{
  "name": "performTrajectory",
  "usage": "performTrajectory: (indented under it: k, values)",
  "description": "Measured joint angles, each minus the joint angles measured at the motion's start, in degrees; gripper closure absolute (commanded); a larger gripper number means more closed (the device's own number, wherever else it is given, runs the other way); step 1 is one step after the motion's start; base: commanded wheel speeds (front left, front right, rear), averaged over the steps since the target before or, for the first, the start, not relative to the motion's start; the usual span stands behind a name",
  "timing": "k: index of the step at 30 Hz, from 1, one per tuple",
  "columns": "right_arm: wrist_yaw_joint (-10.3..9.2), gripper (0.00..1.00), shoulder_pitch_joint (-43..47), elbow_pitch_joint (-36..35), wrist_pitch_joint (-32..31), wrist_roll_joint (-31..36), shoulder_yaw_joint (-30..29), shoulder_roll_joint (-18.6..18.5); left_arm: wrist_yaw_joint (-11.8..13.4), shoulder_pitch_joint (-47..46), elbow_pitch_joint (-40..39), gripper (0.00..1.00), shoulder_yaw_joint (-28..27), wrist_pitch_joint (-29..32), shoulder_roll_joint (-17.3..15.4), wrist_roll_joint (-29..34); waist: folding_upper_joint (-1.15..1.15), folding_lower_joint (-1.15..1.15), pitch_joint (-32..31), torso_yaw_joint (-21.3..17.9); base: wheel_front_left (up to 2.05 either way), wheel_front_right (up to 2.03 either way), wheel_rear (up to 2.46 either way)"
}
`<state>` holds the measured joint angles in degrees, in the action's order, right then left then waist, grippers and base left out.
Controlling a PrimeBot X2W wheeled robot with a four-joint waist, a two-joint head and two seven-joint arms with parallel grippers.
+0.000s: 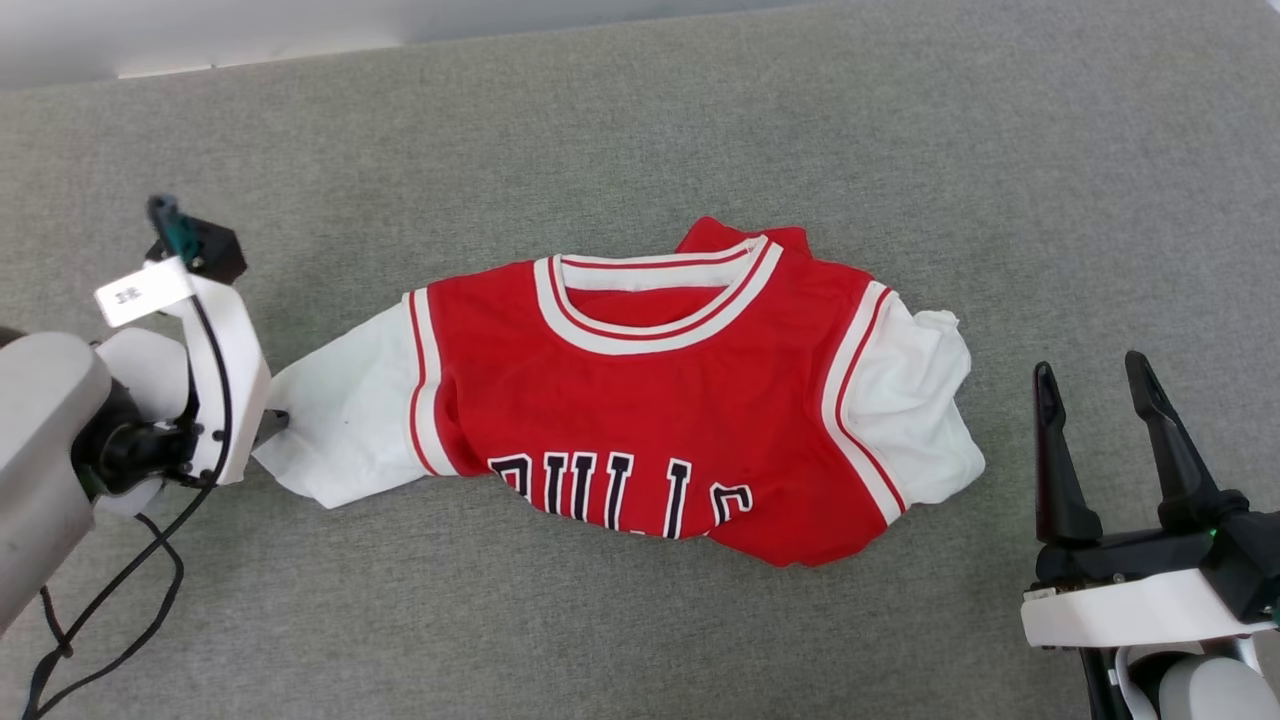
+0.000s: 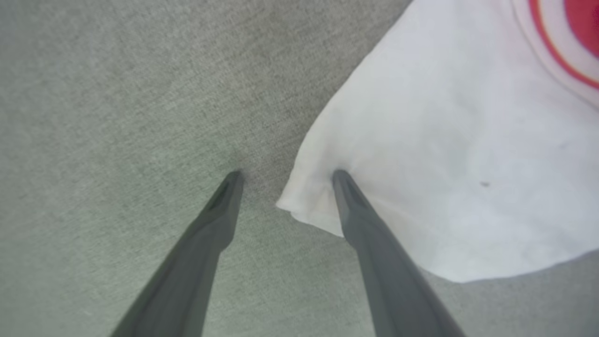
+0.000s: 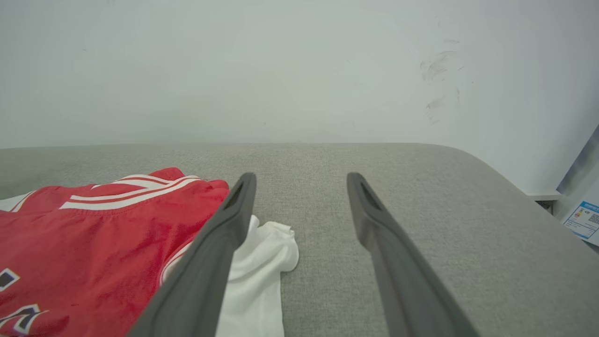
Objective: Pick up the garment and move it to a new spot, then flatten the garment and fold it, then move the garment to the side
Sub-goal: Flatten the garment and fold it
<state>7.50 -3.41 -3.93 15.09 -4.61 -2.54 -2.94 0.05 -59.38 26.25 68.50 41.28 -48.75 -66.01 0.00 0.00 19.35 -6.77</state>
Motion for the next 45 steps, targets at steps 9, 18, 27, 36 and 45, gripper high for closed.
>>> performTrajectory:
  k: [9,18,27,36,45]
  values:
    - [0.00,0.00,-0.1,-0.2,0.0,0.7,-0.5,0.0,-0.6,3.5,3.1,1.00,-1.4,-3.2,0.8,-3.7,0.00,-0.02,0.4,-0.4,0.00,0.00,0.00]
    - [0.00,0.00,-3.9,-3.8,0.0,7.0,-2.1,-1.5,-2.4,4.2,3.1,1.00,-2.5,-12.3,2.6,-1.4,0.00,-0.01,-3.1,1.8,0.00,0.00,0.00]
    - [0.00,0.00,-12.7,-0.3,0.0,4.7,2.1,-15.5,-1.4,4.6,-3.3,1.00,-3.3,-17.4,1.3,0.5,0.00,-0.01,-6.1,4.6,0.00,0.00,0.00]
    - [0.00,0.00,-25.1,8.6,-27.6,-19.7,24.9,-36.2,0.8,5.2,-8.7,1.00,-3.5,-19.1,0.9,1.8,0.00,-0.01,-5.6,5.7,0.00,0.00,0.00]
    - [0.01,0.00,-34.5,7.1,-57.1,-38.1,38.6,-44.4,1.6,3.3,-11.4,1.00,-4.3,-20.1,1.2,2.9,0.00,0.00,-2.3,7.1,0.00,0.00,0.00]
